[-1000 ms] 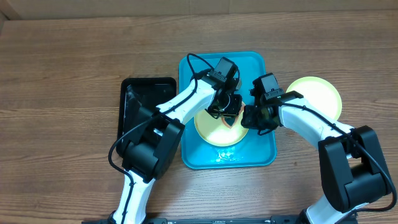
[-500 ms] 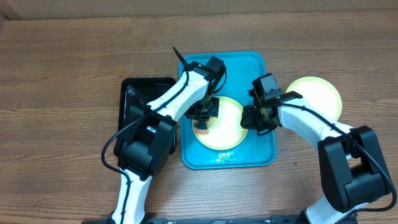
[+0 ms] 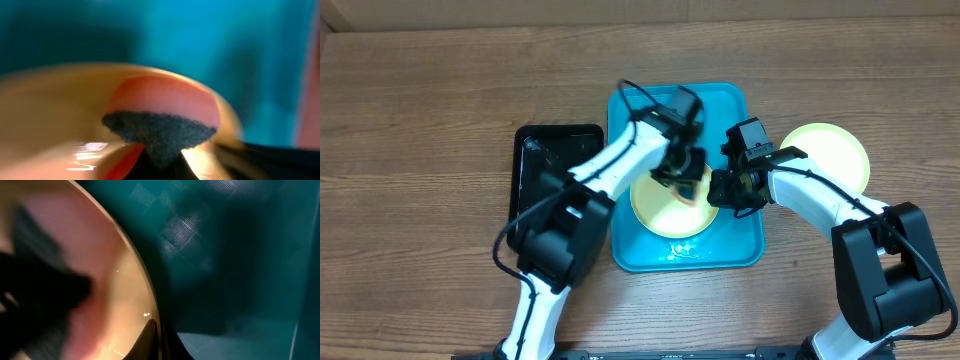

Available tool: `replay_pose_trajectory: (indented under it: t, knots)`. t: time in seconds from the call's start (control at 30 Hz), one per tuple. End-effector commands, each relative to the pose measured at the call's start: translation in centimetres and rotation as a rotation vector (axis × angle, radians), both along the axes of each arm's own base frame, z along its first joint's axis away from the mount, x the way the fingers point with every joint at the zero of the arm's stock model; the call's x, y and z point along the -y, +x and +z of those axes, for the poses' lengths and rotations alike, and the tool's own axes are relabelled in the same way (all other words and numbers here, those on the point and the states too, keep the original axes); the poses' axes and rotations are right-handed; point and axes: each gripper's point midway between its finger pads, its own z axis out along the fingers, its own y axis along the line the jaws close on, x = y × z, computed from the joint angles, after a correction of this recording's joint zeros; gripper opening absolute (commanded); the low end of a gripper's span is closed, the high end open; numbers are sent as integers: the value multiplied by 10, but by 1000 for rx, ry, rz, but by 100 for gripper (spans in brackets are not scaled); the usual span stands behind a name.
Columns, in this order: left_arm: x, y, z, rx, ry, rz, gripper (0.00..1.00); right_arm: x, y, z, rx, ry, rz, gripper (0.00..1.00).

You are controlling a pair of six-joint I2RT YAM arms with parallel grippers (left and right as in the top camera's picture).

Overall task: Clean dirty plates on tray and stack at the side
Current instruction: 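Scrub the red sauce on the yellow plate with the left-held sponge, then continue scrubbing the plate surface with the sponge in the left gripper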

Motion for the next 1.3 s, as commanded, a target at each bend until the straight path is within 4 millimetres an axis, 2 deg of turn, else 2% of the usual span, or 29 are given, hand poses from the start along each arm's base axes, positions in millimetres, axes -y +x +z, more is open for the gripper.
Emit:
replay_pose_trajectory:
  t: [0.0, 0.07, 0.13, 0.33, 0.47, 0.57, 0.67, 0.8, 0.93, 1.07, 1.27]
  knots:
    - [26, -37, -8, -102, -70, -96, 4, 12, -13, -16, -39, -64, 5, 4]
    - [19, -40, -11, -123, -33, -77, 4, 12, -14, -16, -41, -65, 5, 4]
    - [4, -40, -17, -140, 39, -29, 4, 12, -14, -16, -41, -65, 5, 4]
    - [-68, -38, -27, -181, 308, 73, 4, 12, -14, -16, -41, -65, 5, 4]
    - [-113, -32, -29, -135, 513, 95, 4, 12, -14, -16, -41, -65, 5, 4]
    - [-135, -23, -24, -74, 620, 101, 4, 11, -13, -16, -38, -64, 5, 4]
    - [-146, -9, -12, 1, 669, 137, 4, 11, -13, -16, -38, -64, 5, 4]
    - [-136, 14, 10, 99, 613, 180, 4, 11, -13, -16, -38, -64, 5, 4]
    - [-108, 33, 25, 161, 466, 198, 4, 12, -13, -16, -39, -65, 5, 4]
    - [-76, 31, 19, 116, 310, 177, 4, 12, -13, -16, -39, -65, 5, 4]
    - [-40, 13, -11, 9, 185, 115, 4, 12, -13, -16, -40, -65, 5, 4]
